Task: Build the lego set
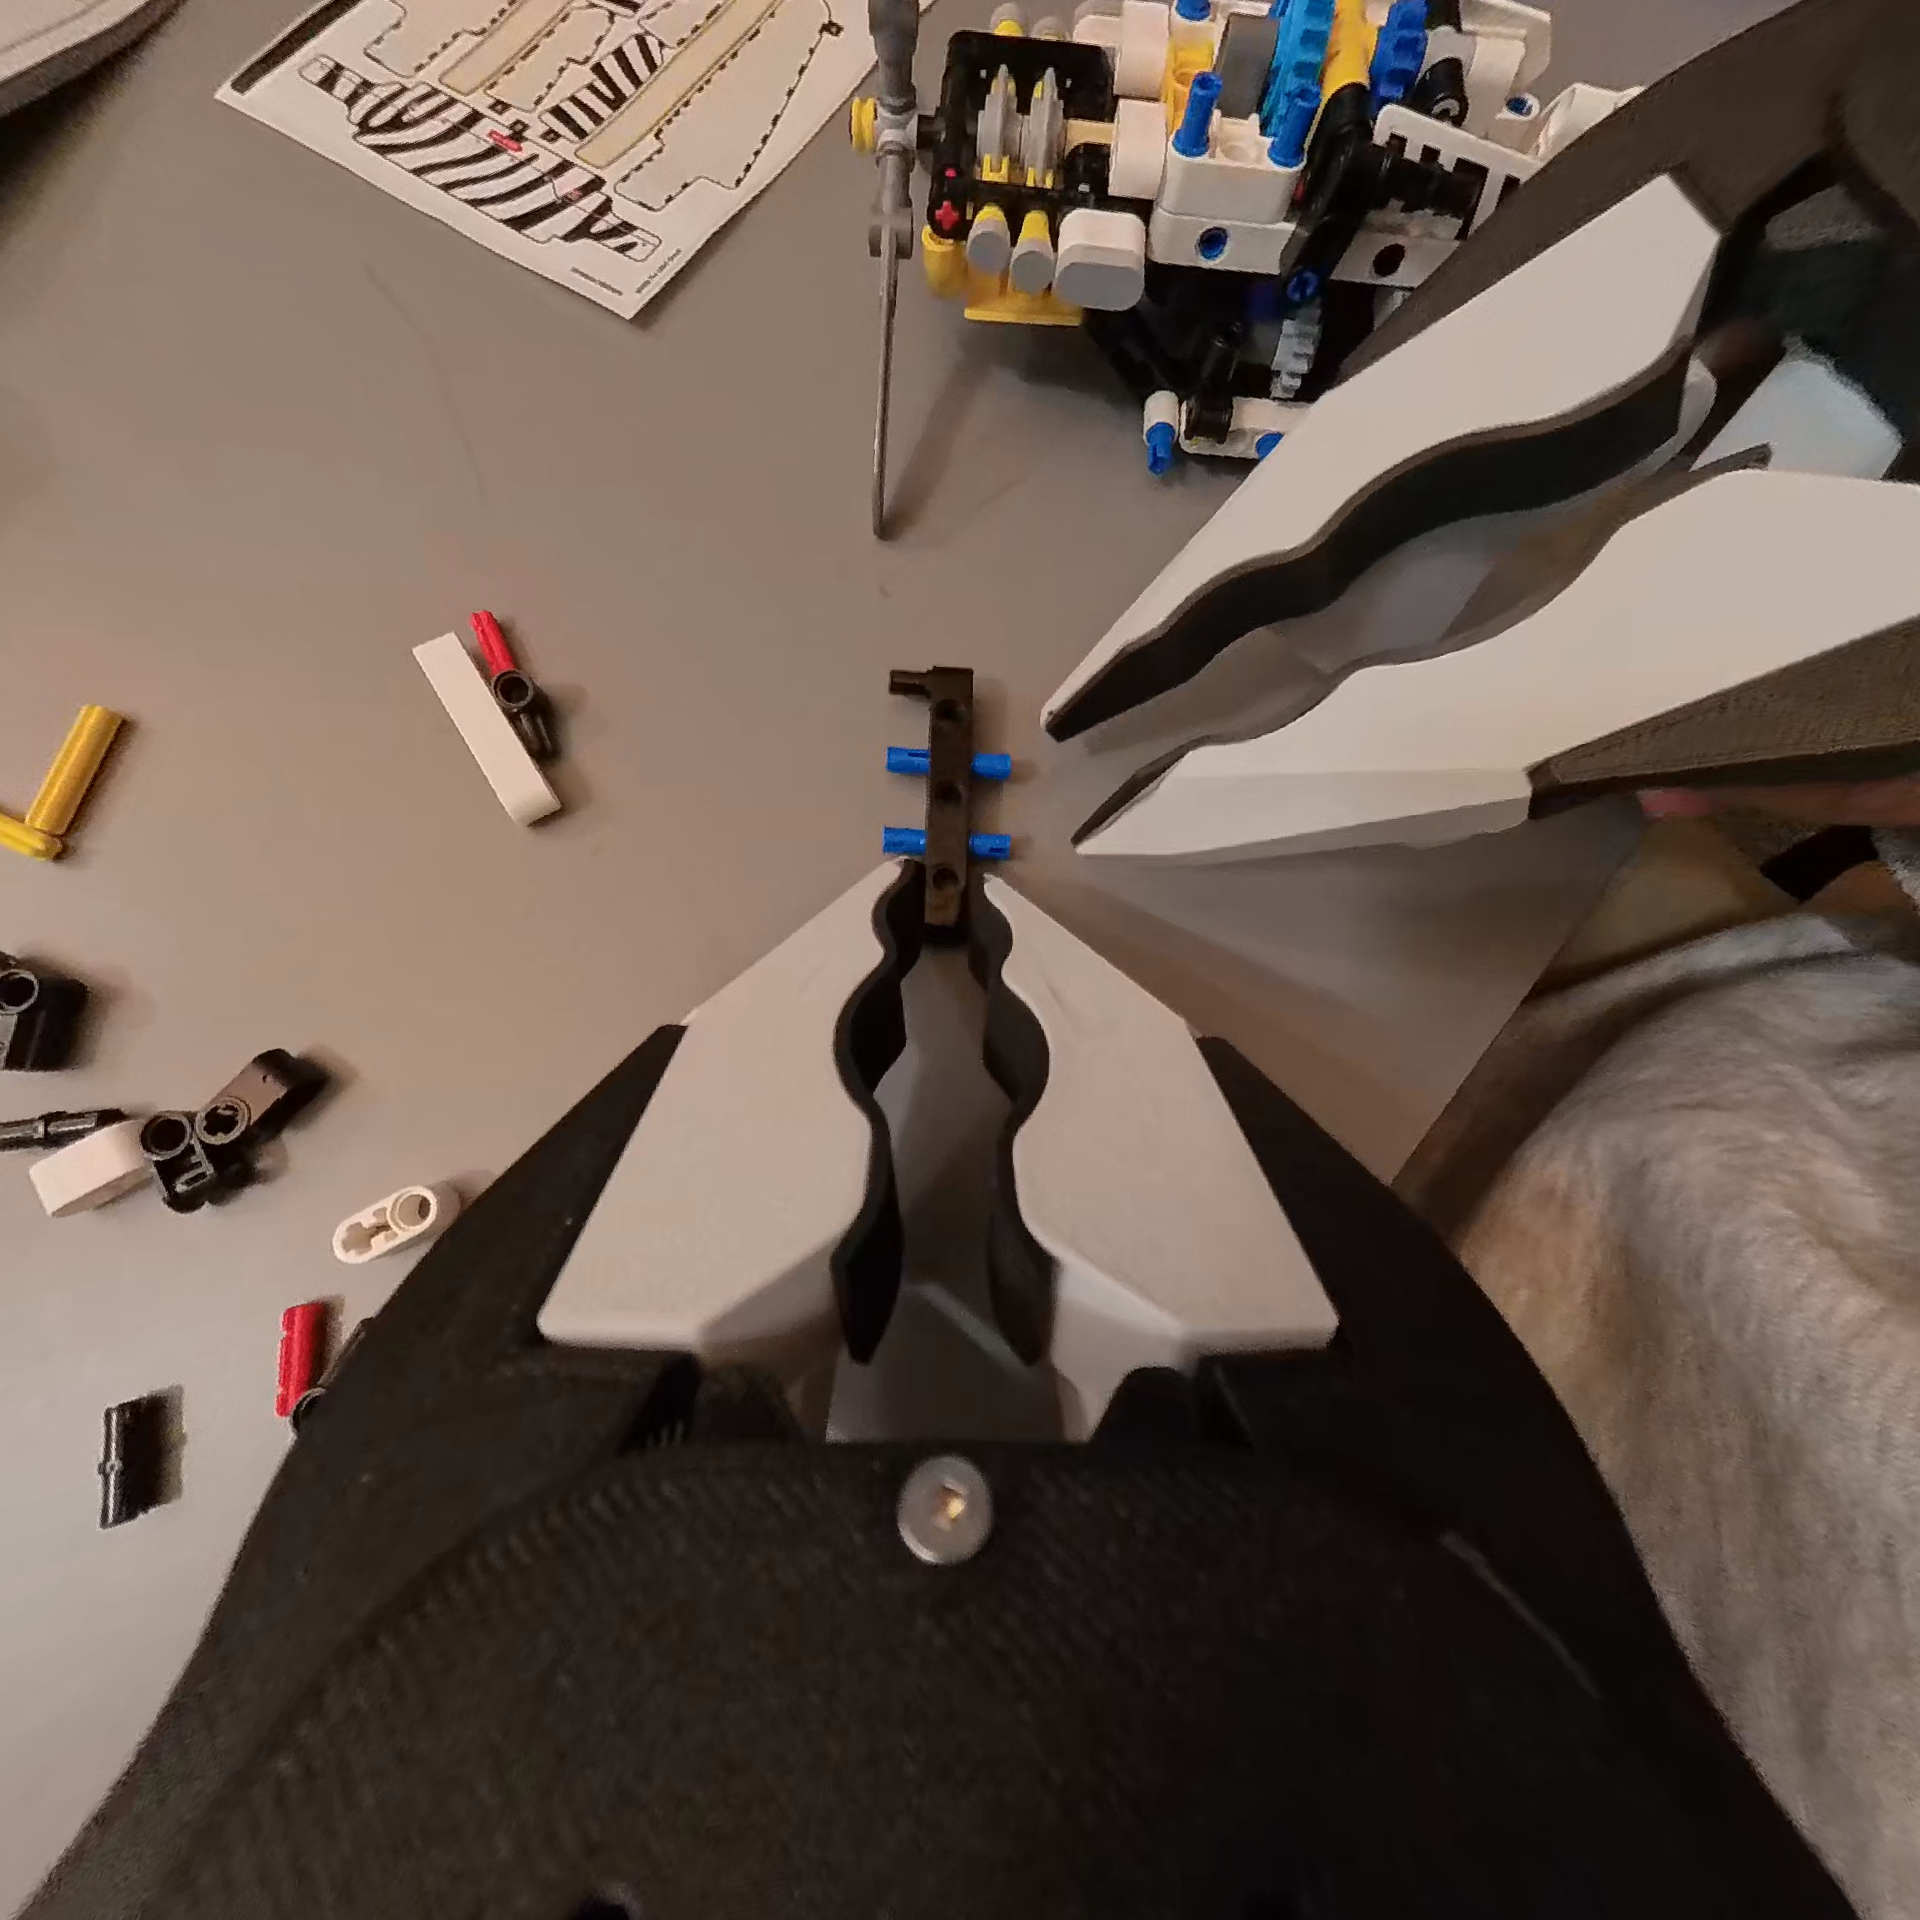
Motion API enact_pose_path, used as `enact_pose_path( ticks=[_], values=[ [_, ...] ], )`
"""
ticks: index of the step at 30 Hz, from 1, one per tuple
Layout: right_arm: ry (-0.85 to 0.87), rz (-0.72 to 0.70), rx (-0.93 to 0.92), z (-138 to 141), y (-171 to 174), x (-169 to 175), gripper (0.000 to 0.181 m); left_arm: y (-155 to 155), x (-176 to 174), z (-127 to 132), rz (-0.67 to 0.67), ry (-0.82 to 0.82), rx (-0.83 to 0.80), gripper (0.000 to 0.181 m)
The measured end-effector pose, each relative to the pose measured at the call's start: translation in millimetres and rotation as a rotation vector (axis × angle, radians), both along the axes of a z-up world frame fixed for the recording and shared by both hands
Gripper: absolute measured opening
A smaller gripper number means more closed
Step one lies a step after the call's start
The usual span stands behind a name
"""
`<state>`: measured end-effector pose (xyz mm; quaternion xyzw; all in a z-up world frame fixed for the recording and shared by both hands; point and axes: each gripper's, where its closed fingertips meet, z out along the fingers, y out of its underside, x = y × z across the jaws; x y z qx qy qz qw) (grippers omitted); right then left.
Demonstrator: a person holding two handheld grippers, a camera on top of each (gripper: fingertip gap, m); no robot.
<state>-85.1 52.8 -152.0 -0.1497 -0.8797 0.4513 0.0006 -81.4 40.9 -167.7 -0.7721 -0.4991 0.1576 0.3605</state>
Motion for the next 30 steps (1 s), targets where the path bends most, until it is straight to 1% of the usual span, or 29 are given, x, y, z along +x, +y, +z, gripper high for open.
enact_pose_path(
  ticks=[3,6,9,11,14,17,19,21,23,25,27,30],
  values=[
    [0.044,-0.010,0.000,1.8,1.9,-2.9,0.019,-1.6,1.0,-0.1,0.000,-0.003,0.003,0.008],
    [0.053,-0.006,0.001,1.8,2.4,-2.6,0.020,-3.9,1.7,1.9,0.005,-0.008,0.024,0.013],
    [0.052,-0.003,0.002,1.5,2.3,-2.1,0.021,-6.1,1.1,12.0,0.013,0.004,0.098,0.017],
    [0.047,-0.002,0.003,1.1,2.2,-2.0,0.021,-13.0,-2.0,20.6,0.033,0.024,0.141,0.017],
    [0.050,-0.009,-0.003,1.9,2.3,-3.0,0.020,-31.6,-19.9,39.4,0.088,0.081,0.170,0.015],
    [0.085,-0.041,-0.012,4.9,3.2,-8.4,0.024,-48.1,-51.0,72.8,0.114,0.201,0.174,0.015],
    [0.122,-0.055,-0.036,10.2,4.2,-9.9,0.022,-58.2,-73.4,91.9,0.122,0.272,0.152,0.015],
    [0.162,-0.063,-0.066,16.7,5.3,-9.7,0.022,-77.2,-96.2,106.6,0.174,0.338,0.103,0.013],
    [0.191,-0.035,-0.087,21.0,5.2,-3.9,0.019,-112.5,-117.0,114.9,0.283,0.409,-0.034,0.007],
    [0.177,0.003,-0.055,14.8,5.1,3.7,0.021,-143.8,-129.7,117.0,0.365,0.454,-0.148,0.000],
    [0.167,0.013,-0.014,7.7,6.3,7.1,0.022,-159.0,-134.2,110.2,0.379,0.443,-0.149,0.001],
    [0.205,0.006,0.000,7.1,6.1,6.4,0.018,-190.2,-133.9,99.8,0.465,0.460,-0.114,0.002]
  ],
)
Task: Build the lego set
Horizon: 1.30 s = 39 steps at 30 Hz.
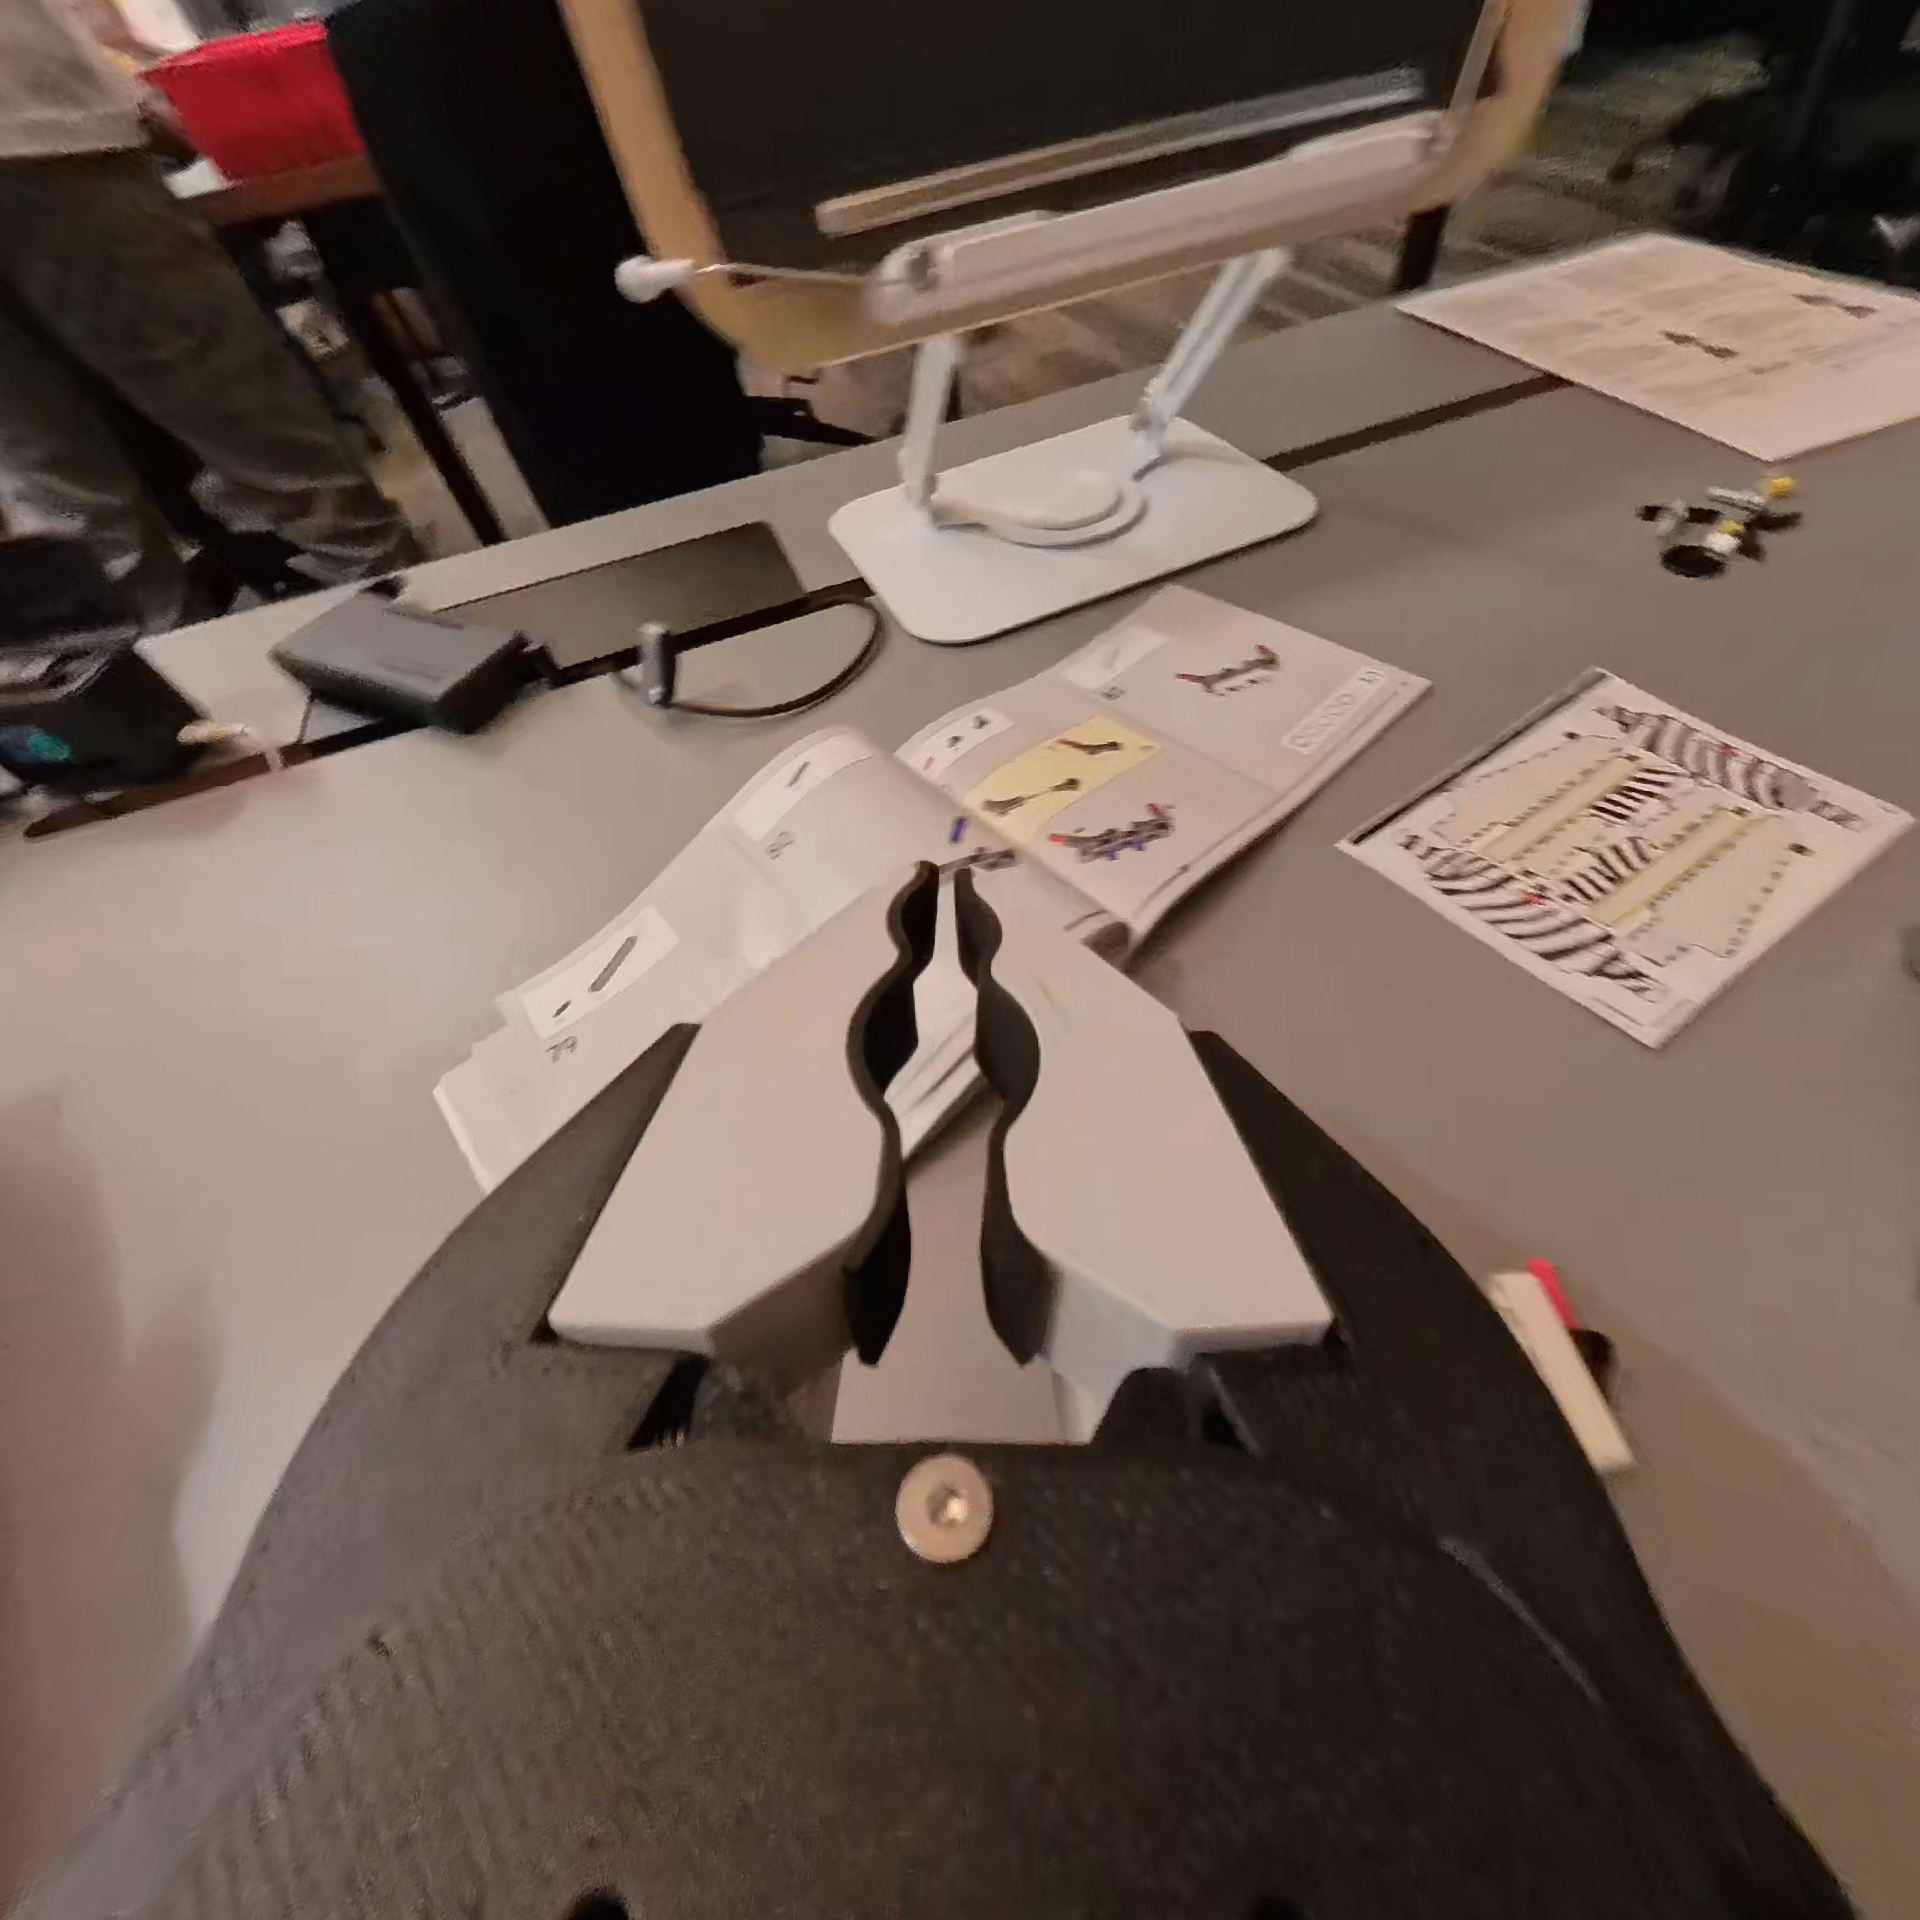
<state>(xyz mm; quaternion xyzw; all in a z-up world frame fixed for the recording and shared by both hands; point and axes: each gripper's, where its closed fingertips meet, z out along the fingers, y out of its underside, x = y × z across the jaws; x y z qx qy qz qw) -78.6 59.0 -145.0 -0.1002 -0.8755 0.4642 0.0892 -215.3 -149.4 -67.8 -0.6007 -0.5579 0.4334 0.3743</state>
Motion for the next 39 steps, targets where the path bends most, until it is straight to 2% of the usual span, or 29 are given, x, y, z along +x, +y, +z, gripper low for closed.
enact_pose_path(
  ticks=[2,5,7,9,12,15,21,28,39],
  values=[
    [0.005,0.005,0.019,-2.7,-0.6,0.7,0.020,-15.4,1.3,-3.6,0.035,0.049,0.077,0.005],
    [0.028,0.037,-0.027,5.1,-1.0,6.2,0.009,-16.6,-1.2,-7.1,0.006,0.066,0.186,0.027],
    [0.047,0.022,-0.077,13.9,1.3,4.7,0.005,-15.3,-4.6,-9.2,0.005,0.070,0.178,0.031],
    [0.042,-0.020,-0.066,14.0,5.0,-0.9,0.007,-15.2,-7.3,-18.4,0.011,0.040,0.104,0.035],
    [0.074,-0.101,-0.024,8.8,13.3,-13.3,0.018,-23.2,-5.0,-43.8,0.028,-0.086,-0.040,0.032],
    [0.096,-0.143,0.009,1.3,18.0,-18.6,0.022,-21.0,-3.8,-39.6,0.016,-0.062,0.005,0.029],
    [0.108,-0.109,0.071,-8.1,15.0,-14.4,0.019,-15.0,-0.5,-42.2,-0.017,-0.061,0.111,0.028],
    [0.095,-0.093,0.075,-9.5,14.1,-12.6,0.018,-10.9,0.1,-41.3,-0.033,-0.051,0.122,0.027],
    [0.191,-0.080,0.142,-15.9,12.6,-11.0,0.017,-4.8,1.7,-37.2,-0.065,-0.029,0.156,0.026]
  ],
)
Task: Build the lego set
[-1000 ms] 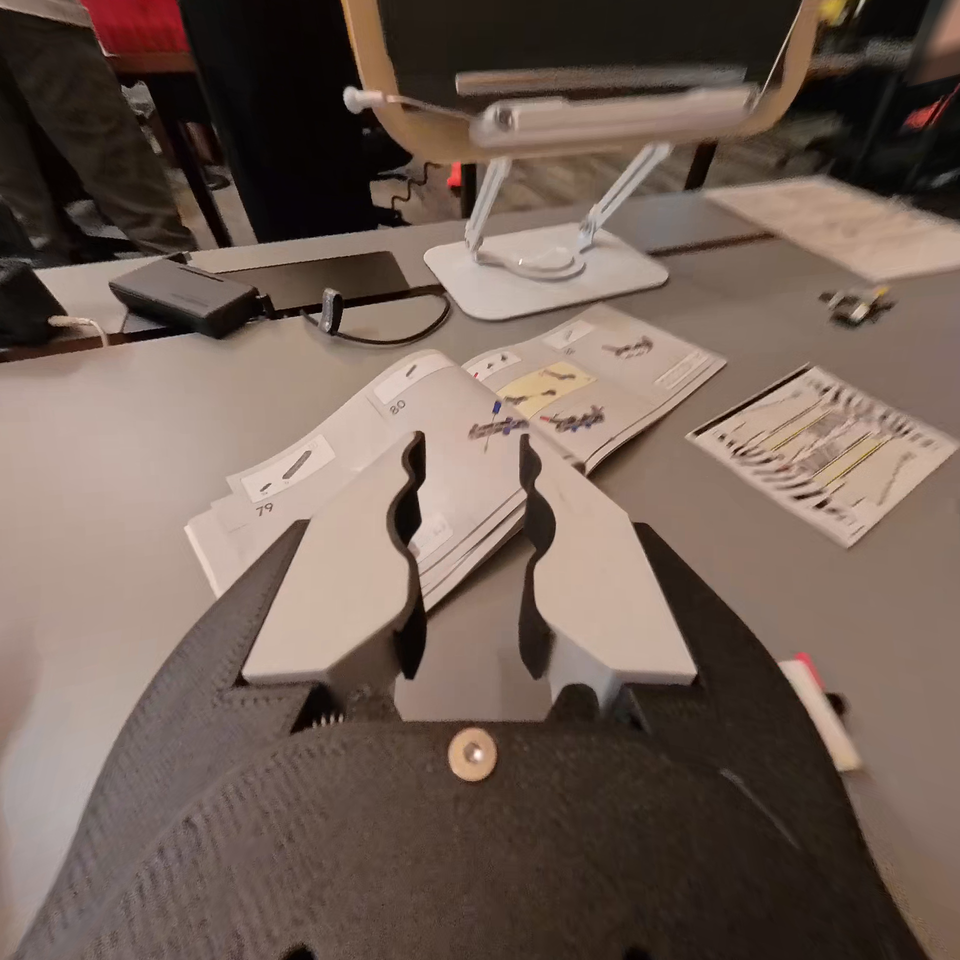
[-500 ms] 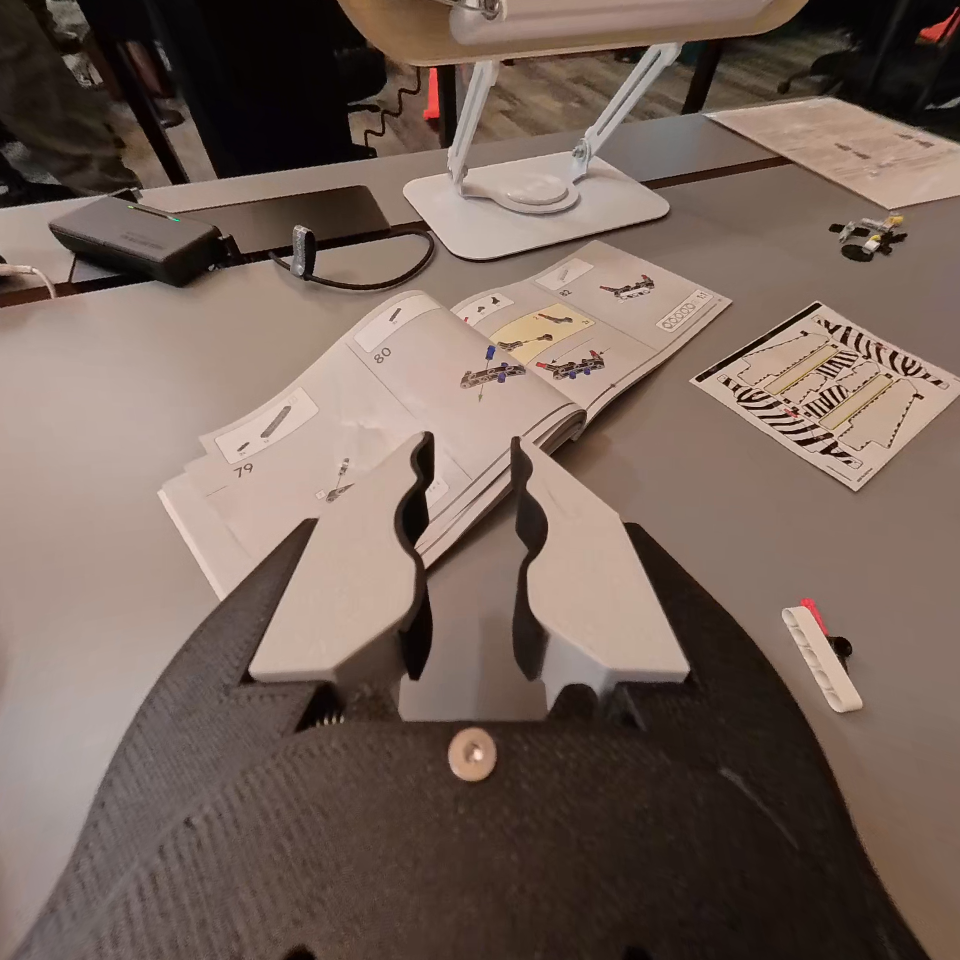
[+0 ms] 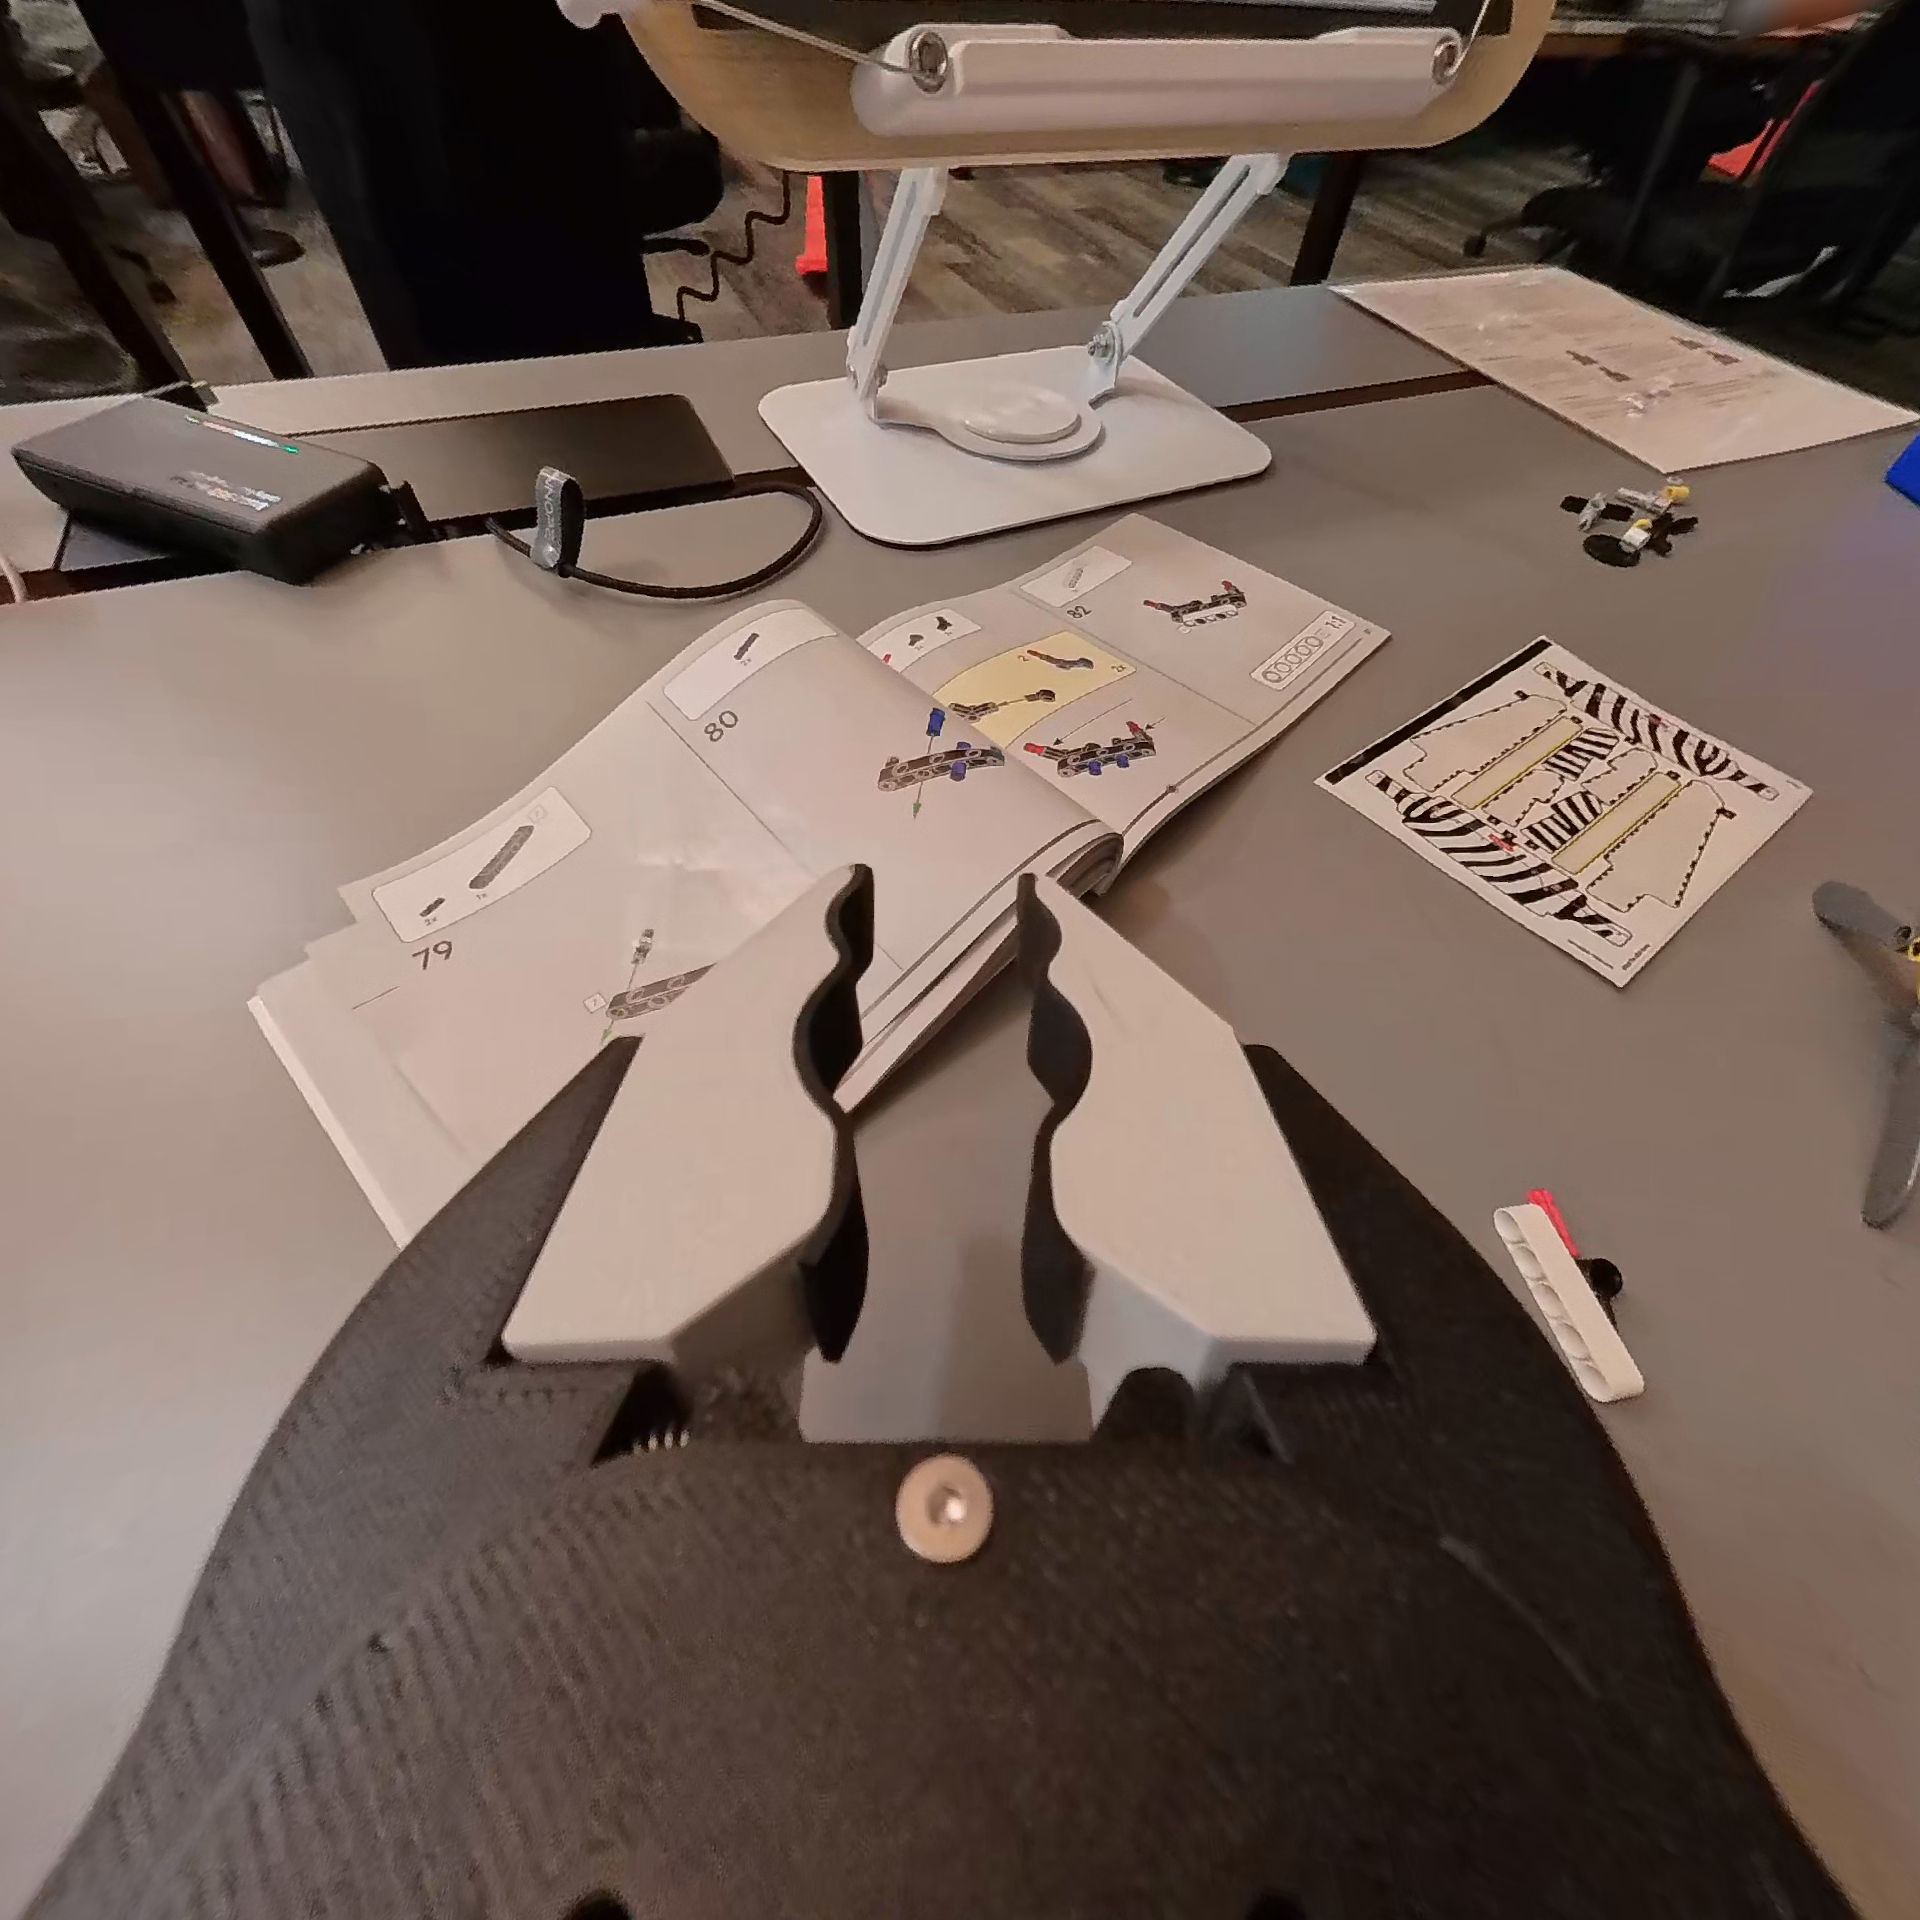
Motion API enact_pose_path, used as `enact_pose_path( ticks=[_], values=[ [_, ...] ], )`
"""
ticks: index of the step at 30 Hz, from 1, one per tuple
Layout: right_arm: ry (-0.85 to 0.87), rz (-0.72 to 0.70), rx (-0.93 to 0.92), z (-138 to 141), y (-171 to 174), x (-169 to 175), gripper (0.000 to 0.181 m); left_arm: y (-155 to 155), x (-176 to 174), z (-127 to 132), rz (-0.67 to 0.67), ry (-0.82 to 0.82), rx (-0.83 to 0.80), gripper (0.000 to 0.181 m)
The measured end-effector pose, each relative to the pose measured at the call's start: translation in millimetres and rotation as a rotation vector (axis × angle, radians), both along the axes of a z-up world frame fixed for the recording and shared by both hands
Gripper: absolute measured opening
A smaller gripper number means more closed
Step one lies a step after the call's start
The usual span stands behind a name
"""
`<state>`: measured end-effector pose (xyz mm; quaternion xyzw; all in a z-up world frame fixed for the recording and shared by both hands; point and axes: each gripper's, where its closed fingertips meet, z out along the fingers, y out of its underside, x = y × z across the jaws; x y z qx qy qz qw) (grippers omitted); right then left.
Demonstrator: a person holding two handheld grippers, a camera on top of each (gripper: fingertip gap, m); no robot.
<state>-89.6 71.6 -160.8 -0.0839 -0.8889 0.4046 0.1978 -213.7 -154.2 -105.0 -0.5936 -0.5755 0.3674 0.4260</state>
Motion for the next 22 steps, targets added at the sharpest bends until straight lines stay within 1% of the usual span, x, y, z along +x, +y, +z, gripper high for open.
enact_pose_path(
  ticks=[5,7,10,22],
  values=[
    [-0.022,0.005,0.001,-1.3,-0.4,0.3,0.015,1.6,0.1,-0.8,-0.010,-0.003,0.012,0.026],
    [-0.029,0.010,0.004,-2.2,-0.6,1.0,0.010,2.1,0.1,-0.7,-0.011,-0.003,0.013,0.026],
    [-0.032,0.019,0.006,-2.6,-1.2,2.0,0.007,2.5,0.1,-1.1,-0.013,-0.005,0.013,0.026],
    [-0.027,0.023,0.009,-2.8,-1.6,2.4,0.006,4.1,-0.1,-2.4,-0.021,-0.011,0.017,0.026]
  ],
)
